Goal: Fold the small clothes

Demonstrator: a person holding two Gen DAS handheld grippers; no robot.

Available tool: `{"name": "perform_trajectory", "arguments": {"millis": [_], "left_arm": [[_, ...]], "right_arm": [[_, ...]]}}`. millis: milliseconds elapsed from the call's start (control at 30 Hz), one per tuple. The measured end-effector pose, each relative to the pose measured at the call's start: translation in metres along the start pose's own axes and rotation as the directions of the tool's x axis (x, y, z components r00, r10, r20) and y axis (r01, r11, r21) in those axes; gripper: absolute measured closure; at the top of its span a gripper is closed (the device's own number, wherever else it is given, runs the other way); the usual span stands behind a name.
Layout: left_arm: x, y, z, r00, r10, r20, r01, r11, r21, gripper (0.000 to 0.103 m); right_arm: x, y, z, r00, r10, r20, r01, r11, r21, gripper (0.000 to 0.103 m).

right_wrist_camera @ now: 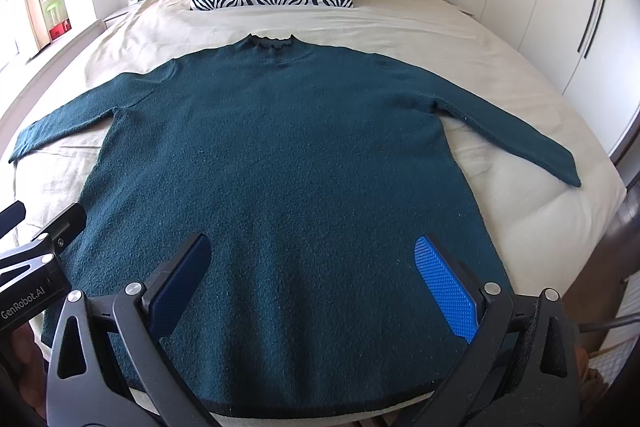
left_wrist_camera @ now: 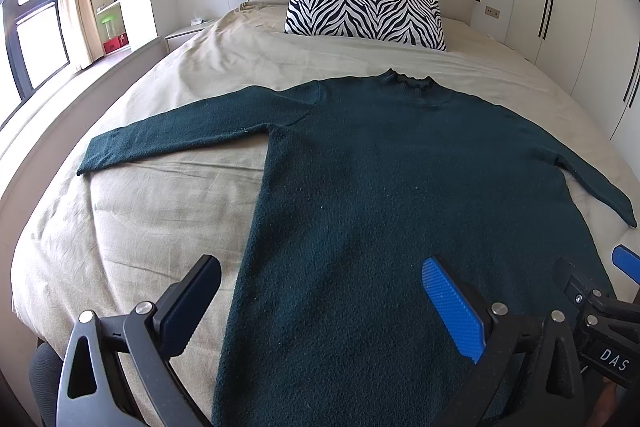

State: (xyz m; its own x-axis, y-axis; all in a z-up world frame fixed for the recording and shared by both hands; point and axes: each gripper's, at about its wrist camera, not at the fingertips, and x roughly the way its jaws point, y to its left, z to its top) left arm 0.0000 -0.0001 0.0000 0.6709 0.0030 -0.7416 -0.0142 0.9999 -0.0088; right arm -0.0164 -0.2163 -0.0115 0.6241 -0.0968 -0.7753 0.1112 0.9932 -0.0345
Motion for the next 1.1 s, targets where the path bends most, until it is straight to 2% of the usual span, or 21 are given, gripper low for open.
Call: {"name": "perform_trajectory", "arguments": {"millis": [1100], "left_arm": [[0.0000, 0.0000, 0.0000, 1.000, 0.002, -0.002, -0.002, 1.000, 0.002, 0.000]], "right_arm": [[-0.0003, -0.0002, -0.0005, 1.000, -0.008, -0.005, 0.008, 1.000, -0.004, 0.000]]}}
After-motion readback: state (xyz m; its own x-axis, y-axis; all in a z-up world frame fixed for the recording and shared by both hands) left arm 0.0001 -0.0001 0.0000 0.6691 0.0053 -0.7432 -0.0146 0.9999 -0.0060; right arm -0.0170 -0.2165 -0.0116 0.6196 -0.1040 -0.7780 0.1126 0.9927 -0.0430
